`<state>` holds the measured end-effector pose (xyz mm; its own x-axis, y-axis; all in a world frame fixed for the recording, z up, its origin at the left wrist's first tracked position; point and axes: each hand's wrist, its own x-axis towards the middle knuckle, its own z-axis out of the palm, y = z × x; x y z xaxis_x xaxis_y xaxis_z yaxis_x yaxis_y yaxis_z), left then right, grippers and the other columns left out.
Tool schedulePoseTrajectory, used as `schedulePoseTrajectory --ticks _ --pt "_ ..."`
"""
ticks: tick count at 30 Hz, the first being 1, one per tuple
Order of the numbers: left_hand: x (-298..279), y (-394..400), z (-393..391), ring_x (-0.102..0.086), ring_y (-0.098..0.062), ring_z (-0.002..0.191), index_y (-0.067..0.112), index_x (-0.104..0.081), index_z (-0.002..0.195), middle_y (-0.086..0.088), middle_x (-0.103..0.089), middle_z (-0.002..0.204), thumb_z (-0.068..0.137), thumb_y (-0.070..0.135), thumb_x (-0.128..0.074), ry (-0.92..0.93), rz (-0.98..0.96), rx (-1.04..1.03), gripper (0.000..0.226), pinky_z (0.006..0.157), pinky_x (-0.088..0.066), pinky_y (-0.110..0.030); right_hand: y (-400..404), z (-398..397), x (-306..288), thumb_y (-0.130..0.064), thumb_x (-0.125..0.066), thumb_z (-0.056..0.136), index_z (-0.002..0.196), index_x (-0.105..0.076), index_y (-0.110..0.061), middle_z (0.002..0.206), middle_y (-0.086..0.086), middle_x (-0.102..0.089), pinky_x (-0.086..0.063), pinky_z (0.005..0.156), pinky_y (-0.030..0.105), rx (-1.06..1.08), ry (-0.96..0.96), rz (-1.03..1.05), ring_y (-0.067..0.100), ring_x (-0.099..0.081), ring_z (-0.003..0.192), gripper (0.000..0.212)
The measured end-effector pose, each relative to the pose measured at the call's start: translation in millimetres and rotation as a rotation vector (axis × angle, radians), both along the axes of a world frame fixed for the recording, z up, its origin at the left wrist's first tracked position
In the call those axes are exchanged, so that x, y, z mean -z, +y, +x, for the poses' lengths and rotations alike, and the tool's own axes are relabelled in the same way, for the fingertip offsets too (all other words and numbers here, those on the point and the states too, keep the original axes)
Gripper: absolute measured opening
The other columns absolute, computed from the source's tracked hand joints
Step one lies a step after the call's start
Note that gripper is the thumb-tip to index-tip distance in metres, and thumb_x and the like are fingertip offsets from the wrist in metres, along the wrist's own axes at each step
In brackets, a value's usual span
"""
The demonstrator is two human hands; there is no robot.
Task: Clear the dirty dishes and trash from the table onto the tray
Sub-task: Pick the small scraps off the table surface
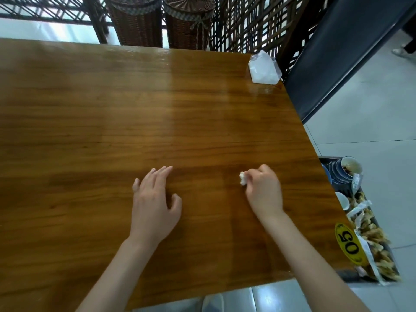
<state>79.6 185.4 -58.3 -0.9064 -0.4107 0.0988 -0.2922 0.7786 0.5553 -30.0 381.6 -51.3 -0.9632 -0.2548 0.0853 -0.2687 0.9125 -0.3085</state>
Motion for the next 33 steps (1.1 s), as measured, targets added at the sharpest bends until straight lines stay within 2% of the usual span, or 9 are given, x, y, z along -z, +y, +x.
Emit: schedulePoseTrajectory --ticks 2,4,6,9,13,17,25,30,33 --pt "0.9 2.6 2.8 -0.035 -0.019 0.135 0.019 -0.044 0.137 -0.002 -0.05 0.137 0.081 0.017 -0.064 0.005 0.007 0.022 0.059 0.111 -0.009 -0.038 41.1 -11.6 -0.9 -0.01 -0.055 0.091 0.094 -0.068 -0.003 0.08 0.004 -0.052 -0.04 0.067 0.023 0.151 0.028 0.037 0.014 -0.047 0.076 0.016" --pt "1.8 3.0 5.8 -0.035 -0.019 0.135 0.018 -0.044 0.137 -0.002 -0.05 0.137 0.081 0.017 -0.065 0.007 0.01 0.036 0.06 0.111 -0.009 -0.038 79.4 -16.0 -1.2 -0.007 -0.053 0.091 0.096 -0.069 -0.001 0.082 0.01 -0.056 -0.037 0.067 0.026 0.314 0.041 0.063 0.018 -0.048 0.076 0.017" --pt "2.1 0.8 9.7 -0.035 -0.02 0.135 0.017 -0.045 0.137 -0.003 -0.05 0.137 0.08 0.016 -0.065 0.008 0.009 0.038 0.06 0.111 -0.01 -0.039 102.5 -13.4 -1.2 -0.005 -0.053 0.09 0.099 -0.069 0.001 0.089 0.018 -0.062 -0.041 0.068 0.032 0.421 0.059 0.076 0.026 -0.053 0.079 0.019" --pt "2.8 -6.1 19.0 -0.036 -0.021 0.135 0.016 -0.046 0.136 -0.004 -0.05 0.137 0.08 0.016 -0.065 0.001 0.006 0.039 0.059 0.111 -0.011 -0.039 101.0 -7.6 -1.8 -0.003 -0.053 0.09 0.1 -0.069 0.002 0.093 0.022 -0.065 -0.043 0.07 0.035 0.513 0.074 0.048 0.034 -0.058 0.084 0.02" --pt "5.0 -17.3 33.4 -0.037 -0.022 0.134 0.015 -0.046 0.135 -0.005 -0.051 0.136 0.08 0.014 -0.065 -0.01 0.005 0.047 0.058 0.112 -0.012 -0.041 68.0 -0.8 -0.8 -0.003 -0.053 0.09 0.1 -0.068 0.003 0.094 0.02 -0.067 -0.042 0.066 0.03 0.59 0.062 -0.058 0.031 -0.063 0.084 0.019" --pt "6.7 -25.7 45.6 -0.038 -0.024 0.133 0.014 -0.048 0.134 -0.007 -0.052 0.135 0.079 0.012 -0.067 -0.023 0.005 0.048 0.058 0.111 -0.013 -0.042 11.4 21.6 2.5 -0.01 -0.052 0.093 0.108 -0.067 -0.002 0.102 0.016 -0.064 -0.043 0.068 0.026 0.507 0.027 -0.086 0.026 -0.061 0.089 0.022" --pt "4.2 -55.7 72.0 -0.039 -0.025 0.132 0.014 -0.048 0.134 -0.006 -0.053 0.134 0.078 0.014 -0.069 -0.029 -0.025 0.065 0.059 0.11 -0.013 -0.042 -94.5 75.9 7.3 -0.015 -0.048 0.096 0.111 -0.067 -0.008 0.099 0.009 -0.061 -0.041 0.069 0.02 0.277 -0.022 -0.188 0.019 -0.058 0.089 0.025" --pt "2.9 -73.7 88.9 -0.043 -0.028 0.13 0.013 -0.05 0.131 -0.008 -0.055 0.132 0.076 0.012 -0.072 -0.021 -0.031 0.068 0.059 0.108 -0.016 -0.044 -149.8 114.9 10.2 -0.013 -0.055 0.092 0.11 -0.068 -0.01 0.097 0.005 -0.062 -0.042 0.071 0.016 0.046 -0.036 -0.261 0.014 -0.057 0.089 0.022" --pt "2.6 -86.1 100.3 -0.042 -0.029 0.13 0.013 -0.05 0.132 -0.008 -0.054 0.132 0.075 0.012 -0.072 -0.03 -0.032 0.075 0.06 0.109 -0.017 -0.045 -169.0 135.9 11.6 -0.011 -0.056 0.091 0.109 -0.068 -0.01 0.097 0.005 -0.061 -0.049 0.077 0.02 -0.083 -0.067 -0.249 0.014 -0.056 0.092 0.021"
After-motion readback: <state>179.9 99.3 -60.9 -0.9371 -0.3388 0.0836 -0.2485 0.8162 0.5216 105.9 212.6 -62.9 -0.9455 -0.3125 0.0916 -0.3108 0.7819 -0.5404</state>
